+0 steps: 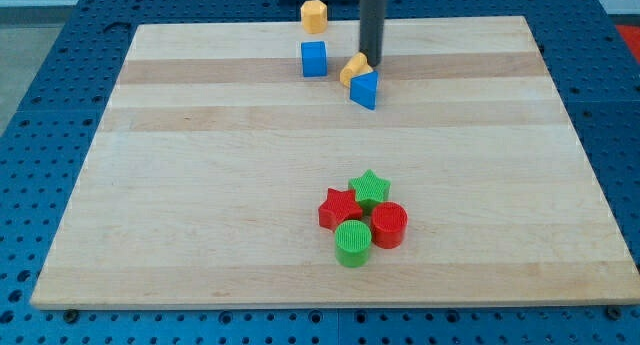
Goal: Move the blue triangle towards the center left of the board
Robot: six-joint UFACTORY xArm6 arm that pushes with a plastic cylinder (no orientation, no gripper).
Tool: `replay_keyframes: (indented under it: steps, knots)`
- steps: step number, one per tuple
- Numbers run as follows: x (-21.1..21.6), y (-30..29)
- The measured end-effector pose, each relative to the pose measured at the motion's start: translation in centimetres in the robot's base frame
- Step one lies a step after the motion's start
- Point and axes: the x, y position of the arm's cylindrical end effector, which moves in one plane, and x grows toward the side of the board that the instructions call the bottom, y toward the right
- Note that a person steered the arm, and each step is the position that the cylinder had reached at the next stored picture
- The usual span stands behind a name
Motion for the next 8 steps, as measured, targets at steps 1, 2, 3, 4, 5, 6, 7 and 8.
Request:
replay_keyframes:
  steps: [1,2,3,4,5,6,7,8]
  knots:
    - [5.1,0.1]
    - [9.8,-1.1]
    - [13.8,-6.4]
    - [13.0,-3.8]
    - [11.9,2.3]
    - [10.7,3.3]
    - [9.5,3.3]
    - [7.8,2.9]
